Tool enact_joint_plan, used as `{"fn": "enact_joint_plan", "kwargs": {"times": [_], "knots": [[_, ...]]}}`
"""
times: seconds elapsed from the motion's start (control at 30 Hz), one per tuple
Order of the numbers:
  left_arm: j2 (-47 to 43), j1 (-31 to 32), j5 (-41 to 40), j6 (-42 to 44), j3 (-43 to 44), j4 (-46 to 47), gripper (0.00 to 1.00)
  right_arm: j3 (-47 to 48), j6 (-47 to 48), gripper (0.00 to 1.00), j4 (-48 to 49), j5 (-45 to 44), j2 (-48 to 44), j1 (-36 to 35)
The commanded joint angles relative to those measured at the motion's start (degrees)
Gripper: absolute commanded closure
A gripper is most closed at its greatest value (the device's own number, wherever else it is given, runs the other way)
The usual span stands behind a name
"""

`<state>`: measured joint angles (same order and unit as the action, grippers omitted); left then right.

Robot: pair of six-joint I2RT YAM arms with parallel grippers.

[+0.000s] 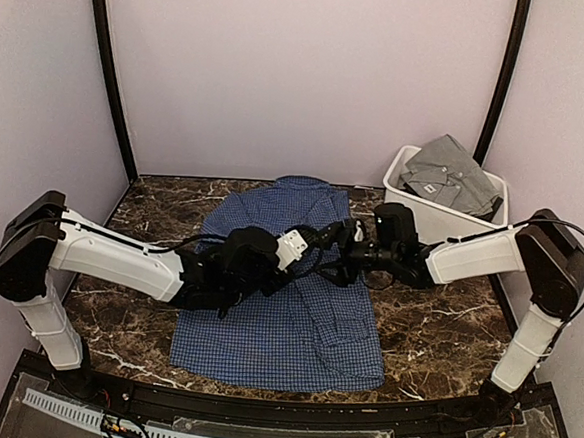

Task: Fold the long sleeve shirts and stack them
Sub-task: Pass from the left arm to the right

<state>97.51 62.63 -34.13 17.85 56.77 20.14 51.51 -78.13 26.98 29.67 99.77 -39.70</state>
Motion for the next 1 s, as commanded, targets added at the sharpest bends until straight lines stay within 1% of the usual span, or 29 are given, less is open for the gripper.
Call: {"fn": "enact_joint_plan", "kwargs": {"times": [0.0,0.2,0.43,0.53,0.73,0.83,0.93,0.97], "knots": [[1.52,0.19,0.49,-0.35,0.55,0.33,1.00,-2.88,-1.51,0.17,3.46,-1.73,-3.21,-0.02],[2.23,0.19,0.83,-0.52,0.41,0.43,1.00,-6.31,-3.81,0.17,5.19,-3.61,-5.01,0.06],[2.23,0.22,3.13,-0.72,0.06,-0.18,1.00,-3.90,-6.08,0.16,8.64,-2.91,-1.18,0.08],[2.24,0.37,3.63,-0.79,-0.18,-0.35,1.00,-1.68,-5.66,0.16,8.01,-2.86,1.07,-0.12],[2.53,0.49,4.71,-0.47,-0.19,-0.38,1.00,-1.20,-6.21,0.20,8.85,-1.66,3.78,-0.98],[2.74,0.56,5.05,-0.67,-0.18,-0.39,1.00,-1.82,-6.67,0.28,9.90,-1.39,4.36,-0.98],[3.04,0.56,4.97,-0.82,-0.17,-0.30,1.00,-2.11,-7.02,0.45,10.71,-0.98,4.88,-1.16],[3.04,0.56,4.96,-0.85,-0.17,-0.29,1.00,-2.05,-6.85,0.52,10.66,-0.83,4.92,-1.20]]}}
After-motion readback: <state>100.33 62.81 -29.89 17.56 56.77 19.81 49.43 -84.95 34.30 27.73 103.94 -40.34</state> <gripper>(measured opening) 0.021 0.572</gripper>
